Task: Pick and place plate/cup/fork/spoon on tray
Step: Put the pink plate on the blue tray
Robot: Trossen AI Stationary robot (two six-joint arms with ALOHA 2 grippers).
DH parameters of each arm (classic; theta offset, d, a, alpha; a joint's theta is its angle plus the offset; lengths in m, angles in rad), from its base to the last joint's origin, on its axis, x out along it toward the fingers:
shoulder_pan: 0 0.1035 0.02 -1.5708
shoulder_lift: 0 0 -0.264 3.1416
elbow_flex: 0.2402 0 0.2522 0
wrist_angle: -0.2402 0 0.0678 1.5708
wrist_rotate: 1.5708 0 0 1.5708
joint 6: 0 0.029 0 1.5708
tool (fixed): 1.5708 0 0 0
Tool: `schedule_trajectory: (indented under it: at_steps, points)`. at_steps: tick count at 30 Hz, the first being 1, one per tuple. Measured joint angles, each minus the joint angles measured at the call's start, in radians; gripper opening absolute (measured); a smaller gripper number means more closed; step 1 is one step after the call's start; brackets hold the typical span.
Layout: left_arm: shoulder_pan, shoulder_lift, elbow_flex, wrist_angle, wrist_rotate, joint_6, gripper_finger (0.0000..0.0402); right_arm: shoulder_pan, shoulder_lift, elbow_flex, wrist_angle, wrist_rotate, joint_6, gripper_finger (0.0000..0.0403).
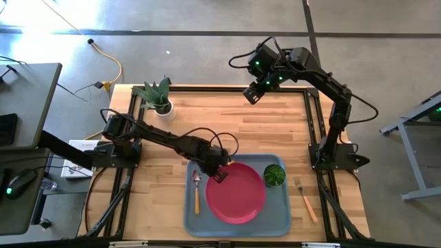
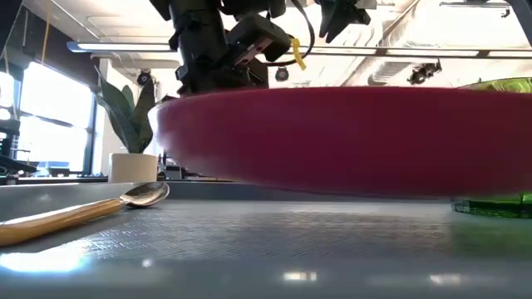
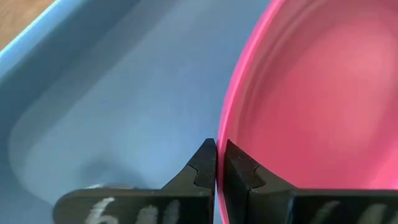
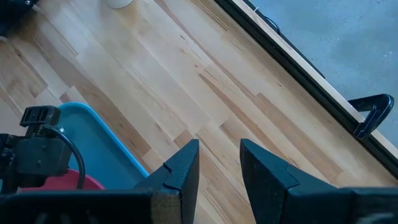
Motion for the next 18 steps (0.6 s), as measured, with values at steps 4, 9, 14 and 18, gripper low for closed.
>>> schedule_trajectory:
  at_steps: [4, 9, 14, 18]
  points:
    - [-0.01, 0.025, 0.0, 0.027, -0.002, -0.011, 0.0, 0.0, 0.0, 0.0, 0.0, 0.0, 0.0, 0.0108]
    - [-0.02, 0.04, 0.0, 0.049, -0.002, -0.024, 0.0, 0.0, 0.0, 0.0, 0.0, 0.0, 0.0, 0.0108]
    - [-0.022, 0.066, 0.0, 0.046, 0.003, -0.03, 0.0, 0.0, 0.0, 0.0, 0.0, 0.0, 0.0, 0.0108]
    - [-0.021, 0.089, -0.001, 0.052, 0.013, -0.033, 0.0001, 0.0, 0.0, 0.0, 0.0, 0.0, 0.0, 0.0108]
